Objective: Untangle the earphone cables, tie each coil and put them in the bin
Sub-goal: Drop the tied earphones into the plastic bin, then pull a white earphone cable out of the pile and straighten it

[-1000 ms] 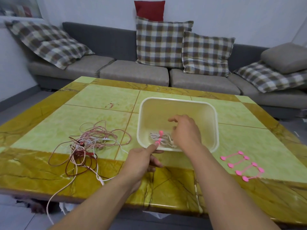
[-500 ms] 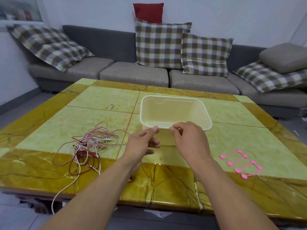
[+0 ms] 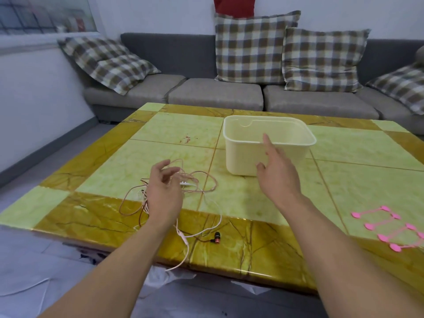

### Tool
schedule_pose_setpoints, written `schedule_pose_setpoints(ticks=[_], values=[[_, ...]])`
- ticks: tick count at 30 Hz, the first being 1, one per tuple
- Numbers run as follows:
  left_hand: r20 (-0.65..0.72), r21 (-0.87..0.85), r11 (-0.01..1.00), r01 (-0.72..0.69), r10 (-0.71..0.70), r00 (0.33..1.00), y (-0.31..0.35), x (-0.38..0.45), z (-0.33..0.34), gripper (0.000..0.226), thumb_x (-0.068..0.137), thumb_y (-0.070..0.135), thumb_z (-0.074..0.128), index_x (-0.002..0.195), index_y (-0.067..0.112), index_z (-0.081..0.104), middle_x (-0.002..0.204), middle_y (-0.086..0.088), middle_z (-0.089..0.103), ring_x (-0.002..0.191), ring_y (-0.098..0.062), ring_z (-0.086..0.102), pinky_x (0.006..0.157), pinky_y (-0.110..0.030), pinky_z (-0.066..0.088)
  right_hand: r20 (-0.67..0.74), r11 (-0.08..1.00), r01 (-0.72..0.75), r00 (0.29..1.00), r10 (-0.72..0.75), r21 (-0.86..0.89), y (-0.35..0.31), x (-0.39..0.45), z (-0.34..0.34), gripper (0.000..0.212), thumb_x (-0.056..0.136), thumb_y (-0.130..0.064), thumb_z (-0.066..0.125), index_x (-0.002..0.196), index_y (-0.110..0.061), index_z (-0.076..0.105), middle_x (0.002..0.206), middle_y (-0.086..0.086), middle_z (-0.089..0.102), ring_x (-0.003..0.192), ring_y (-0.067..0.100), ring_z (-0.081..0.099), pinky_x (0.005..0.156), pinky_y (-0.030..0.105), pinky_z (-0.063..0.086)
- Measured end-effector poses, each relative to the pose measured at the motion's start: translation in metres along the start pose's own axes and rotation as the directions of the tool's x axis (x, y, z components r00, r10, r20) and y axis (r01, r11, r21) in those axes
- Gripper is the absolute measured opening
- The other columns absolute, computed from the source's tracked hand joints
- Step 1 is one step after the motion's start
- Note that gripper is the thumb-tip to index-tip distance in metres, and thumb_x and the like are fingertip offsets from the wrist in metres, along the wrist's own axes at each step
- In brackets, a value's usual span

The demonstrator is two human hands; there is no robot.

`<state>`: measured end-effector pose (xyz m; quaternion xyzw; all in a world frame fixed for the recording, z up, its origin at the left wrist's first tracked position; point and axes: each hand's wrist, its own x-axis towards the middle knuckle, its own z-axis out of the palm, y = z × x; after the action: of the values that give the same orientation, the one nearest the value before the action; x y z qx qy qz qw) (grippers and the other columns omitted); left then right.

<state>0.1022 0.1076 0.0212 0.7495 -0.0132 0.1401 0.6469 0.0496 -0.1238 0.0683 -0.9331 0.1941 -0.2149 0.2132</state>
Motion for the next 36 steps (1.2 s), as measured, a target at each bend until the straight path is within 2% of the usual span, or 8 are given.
schedule_pose_setpoints(ticks=[6, 10, 14, 16, 18, 22, 29, 36], values=[[0.173, 0.250, 0.963, -0.104, 0.061, 0.983, -0.015, 0.003, -0.009, 0.044, 0.094, 0.005, 0.056, 0.131, 0.028, 0.053, 0.115, 0.019, 0.067, 0.097, -0.014, 0.066, 0.086, -0.042, 0.055, 0.484, 0.999, -0.011, 0.875, 0.035, -0.053, -0.042, -0.049, 0.049, 0.042, 0.087, -0.059, 0.067, 0.119, -0.033, 0.065, 0.114, -0.007, 0.068, 0.109, 0.021, 0.065, 0.079, 0.032, 0.045], [0.227, 0.332, 0.937, -0.109, 0.033, 0.973, -0.020, 0.000, -0.006, 0.068, 0.083, -0.011, 0.048, 0.142, 0.025, 0.045, 0.135, 0.009, 0.057, 0.117, -0.022, 0.057, 0.094, -0.037, 0.048, 0.425, 0.977, -0.117, 0.905, 0.031, 0.178, -0.041, -0.052, 0.053, 0.017, 0.094, -0.041, 0.069, 0.087, -0.026, 0.073, 0.092, -0.008, 0.073, 0.091, 0.019, 0.068, 0.068, 0.029, 0.049], [0.251, 0.360, 0.925, -0.118, 0.026, 0.968, -0.028, 0.000, -0.006, 0.062, 0.090, -0.002, 0.055, 0.148, 0.018, 0.041, 0.143, 0.000, 0.050, 0.130, -0.020, 0.048, 0.109, -0.034, 0.039, 0.198, 0.335, -0.251, 0.962, 0.186, 0.908, -0.040, -0.027, 0.007, 0.018, 0.102, -0.025, 0.059, 0.086, -0.020, 0.066, 0.101, -0.004, 0.077, 0.104, 0.019, 0.071, 0.093, 0.033, 0.052], [0.259, 0.434, 0.885, -0.168, 0.056, 0.964, -0.031, -0.001, -0.006, 0.054, 0.092, 0.010, 0.062, 0.143, 0.016, 0.045, 0.138, -0.003, 0.055, 0.130, -0.027, 0.049, 0.115, -0.044, 0.034, 0.213, -0.078, -0.200, 0.949, 0.234, 0.977, -0.032, -0.017, -0.019, 0.021, 0.107, -0.020, 0.049, 0.086, -0.019, 0.054, 0.096, 0.003, 0.077, 0.101, 0.023, 0.072, 0.093, 0.034, 0.054], [0.290, 0.558, 0.799, -0.223, 0.064, 0.955, -0.033, -0.001, -0.005, 0.046, 0.094, 0.025, 0.065, 0.138, 0.018, 0.051, 0.136, -0.001, 0.058, 0.134, -0.026, 0.047, 0.122, -0.049, 0.019, 0.206, -0.277, -0.122, 0.932, 0.298, 0.953, -0.018, -0.011, -0.034, 0.022, 0.108, -0.018, 0.045, 0.086, -0.018, 0.050, 0.075, 0.003, 0.066, 0.075, 0.023, 0.070, 0.079, 0.036, 0.058], [0.298, 0.682, 0.693, -0.233, 0.027, 0.954, -0.032, -0.001, -0.005, 0.041, 0.097, 0.020, 0.054, 0.138, 0.026, 0.053, 0.149, 0.001, 0.050, 0.146, -0.021, 0.033, 0.125, -0.054, 0.004, 0.073, -0.113, -0.019, 0.864, 0.498, 0.993, 0.016, -0.008, -0.047, 0.023, 0.109, -0.018, 0.043, 0.086, -0.021, 0.047, 0.064, -0.001, 0.049, 0.048, 0.012, 0.043, 0.052, 0.026, 0.042], [0.115, 0.708, 0.704, -0.056, -0.037, 0.993, -0.036, 0.012, -0.018, 0.052, 0.087, 0.001, 0.048, 0.136, 0.015, 0.058, 0.141, -0.011, 0.058, 0.133, -0.033, 0.048, 0.121, -0.059, 0.014, -0.166, 0.246, -0.021, 0.683, 0.712, 0.969, 0.074, -0.014, -0.074, 0.021, 0.108, -0.022, 0.045, 0.087, -0.024, 0.046, 0.068, 0.001, 0.055, 0.046, 0.011, 0.040, 0.044, 0.023, 0.032], [0.306, 0.641, 0.720, -0.266, 0.078, 0.949, -0.018, 0.006, -0.005, 0.068, 0.076, -0.003, 0.062, 0.140, 0.019, 0.054, 0.150, -0.011, 0.049, 0.150, -0.026, 0.027, 0.126, -0.047, -0.003, 0.234, 0.739, -0.542, 0.840, 0.490, 0.400, 0.100, -0.030, -0.043, 0.035, 0.096, -0.032, 0.066, 0.121, -0.010, 0.056, 0.117, 0.003, 0.064, 0.105, 0.023, 0.058, 0.089, 0.038, 0.045]])
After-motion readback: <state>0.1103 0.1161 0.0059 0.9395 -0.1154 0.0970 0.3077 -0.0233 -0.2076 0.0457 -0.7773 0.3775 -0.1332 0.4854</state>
